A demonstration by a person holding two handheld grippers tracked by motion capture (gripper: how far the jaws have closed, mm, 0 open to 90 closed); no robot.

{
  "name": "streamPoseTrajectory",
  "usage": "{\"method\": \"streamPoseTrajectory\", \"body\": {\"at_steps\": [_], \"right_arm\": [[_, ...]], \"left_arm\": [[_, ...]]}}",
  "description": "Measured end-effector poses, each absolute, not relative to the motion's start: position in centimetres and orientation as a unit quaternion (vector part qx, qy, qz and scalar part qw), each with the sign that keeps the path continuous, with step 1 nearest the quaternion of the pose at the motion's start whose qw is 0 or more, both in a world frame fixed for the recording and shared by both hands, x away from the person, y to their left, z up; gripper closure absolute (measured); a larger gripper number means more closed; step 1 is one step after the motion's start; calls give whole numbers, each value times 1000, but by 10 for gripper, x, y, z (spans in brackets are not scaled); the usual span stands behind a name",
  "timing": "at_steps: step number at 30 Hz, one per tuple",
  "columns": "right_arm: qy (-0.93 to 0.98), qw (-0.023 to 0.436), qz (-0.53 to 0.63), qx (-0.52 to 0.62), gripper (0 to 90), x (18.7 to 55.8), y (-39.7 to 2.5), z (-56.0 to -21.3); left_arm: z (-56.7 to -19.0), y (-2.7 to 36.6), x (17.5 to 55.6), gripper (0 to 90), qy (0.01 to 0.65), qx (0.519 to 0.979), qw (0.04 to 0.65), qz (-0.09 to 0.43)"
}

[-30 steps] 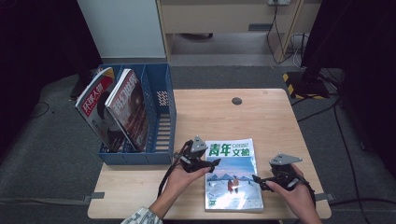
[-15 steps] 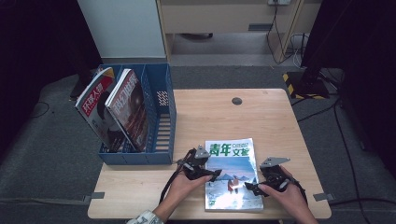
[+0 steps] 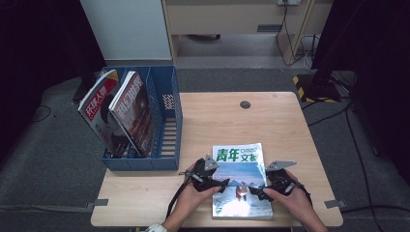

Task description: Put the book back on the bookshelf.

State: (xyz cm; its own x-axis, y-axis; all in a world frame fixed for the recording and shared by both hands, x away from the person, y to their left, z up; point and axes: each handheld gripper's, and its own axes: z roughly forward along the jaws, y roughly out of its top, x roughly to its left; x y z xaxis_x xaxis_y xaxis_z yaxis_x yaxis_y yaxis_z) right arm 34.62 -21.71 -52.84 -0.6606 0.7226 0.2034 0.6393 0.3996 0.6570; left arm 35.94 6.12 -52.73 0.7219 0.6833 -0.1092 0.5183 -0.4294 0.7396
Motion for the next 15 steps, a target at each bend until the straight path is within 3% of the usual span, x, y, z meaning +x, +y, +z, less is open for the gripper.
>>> {"method": "streamPoseTrajectory", "body": {"at_steps": [3,15], "right_arm": [[829,64,378,407,5,348,-218,-531],[819,77,398,406,16,357,-219,-535]], "left_arm": [[-534,66,361,115,390,819,415,71],[-535,64,363,79,385,820,417,74]]}}
